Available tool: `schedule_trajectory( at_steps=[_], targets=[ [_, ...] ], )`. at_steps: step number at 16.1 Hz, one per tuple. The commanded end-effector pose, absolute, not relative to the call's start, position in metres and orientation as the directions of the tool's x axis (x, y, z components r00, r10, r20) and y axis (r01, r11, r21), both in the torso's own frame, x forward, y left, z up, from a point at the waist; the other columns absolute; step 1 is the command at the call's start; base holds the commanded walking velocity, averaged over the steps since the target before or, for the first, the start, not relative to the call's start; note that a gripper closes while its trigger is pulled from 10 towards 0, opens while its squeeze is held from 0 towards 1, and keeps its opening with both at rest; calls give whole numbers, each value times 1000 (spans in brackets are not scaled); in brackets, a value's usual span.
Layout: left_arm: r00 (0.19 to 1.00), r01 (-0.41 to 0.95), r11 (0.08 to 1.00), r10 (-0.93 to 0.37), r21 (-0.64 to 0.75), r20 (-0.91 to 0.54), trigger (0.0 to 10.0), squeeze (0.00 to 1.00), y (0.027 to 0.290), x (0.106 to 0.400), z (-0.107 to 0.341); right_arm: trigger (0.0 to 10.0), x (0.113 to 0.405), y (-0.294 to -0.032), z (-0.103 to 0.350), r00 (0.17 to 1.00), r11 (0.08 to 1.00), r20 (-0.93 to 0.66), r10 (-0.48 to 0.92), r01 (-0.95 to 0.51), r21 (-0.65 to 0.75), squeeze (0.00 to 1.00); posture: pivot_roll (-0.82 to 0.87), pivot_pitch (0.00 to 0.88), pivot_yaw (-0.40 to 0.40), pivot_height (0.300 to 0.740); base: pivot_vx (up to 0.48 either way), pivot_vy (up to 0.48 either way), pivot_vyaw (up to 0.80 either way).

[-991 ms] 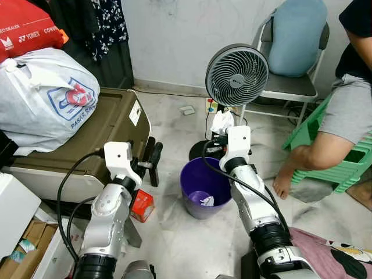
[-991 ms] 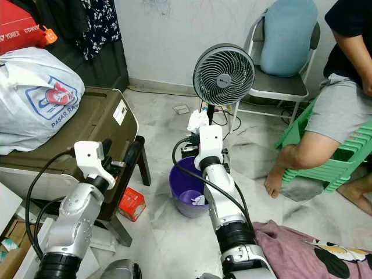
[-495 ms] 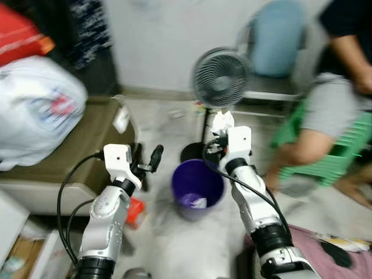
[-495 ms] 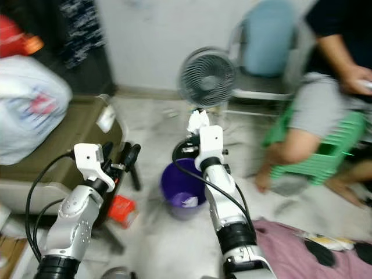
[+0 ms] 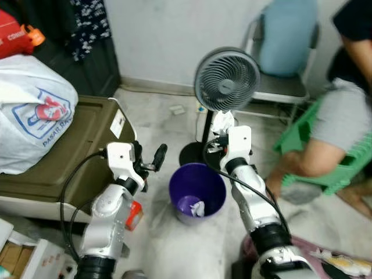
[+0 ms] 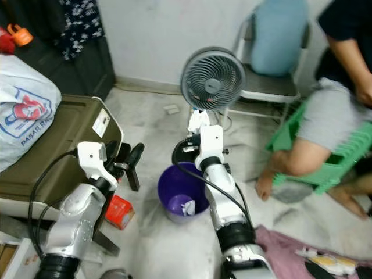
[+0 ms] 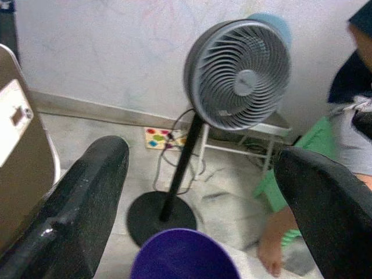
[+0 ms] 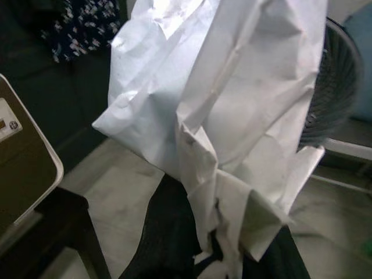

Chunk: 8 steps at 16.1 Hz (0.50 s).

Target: Clean up the room

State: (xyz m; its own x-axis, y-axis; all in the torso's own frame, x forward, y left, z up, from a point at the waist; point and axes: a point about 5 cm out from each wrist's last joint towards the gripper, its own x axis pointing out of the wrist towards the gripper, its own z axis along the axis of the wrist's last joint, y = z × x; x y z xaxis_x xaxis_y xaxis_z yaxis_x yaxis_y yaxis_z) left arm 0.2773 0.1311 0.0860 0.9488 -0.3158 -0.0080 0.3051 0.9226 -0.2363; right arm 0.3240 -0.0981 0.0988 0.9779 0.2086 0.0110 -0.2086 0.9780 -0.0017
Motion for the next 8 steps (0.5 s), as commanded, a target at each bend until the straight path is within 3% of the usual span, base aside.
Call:
schedule_trajectory(
  at_steps=[1,6,8],
  targets=[
    [941,329,913,-338,-242,5,10000,0,126,278,90,10000,325,-104,99,982,982,12,187,-187,-6,0,78,0,-30,740,356,0,0],
    [941,328,913,-339,-243,0,10000,0,125,278,89,10000,325,-103,99,982,982,14,188,-188,-5,0,78,0,-27,740,343,0,0],
    [942,323,916,-335,-238,-11,10000,0,124,278,88,10000,324,-102,99,981,981,18,192,-192,2,0,78,0,-27,740,0,0,0]
  ],
)
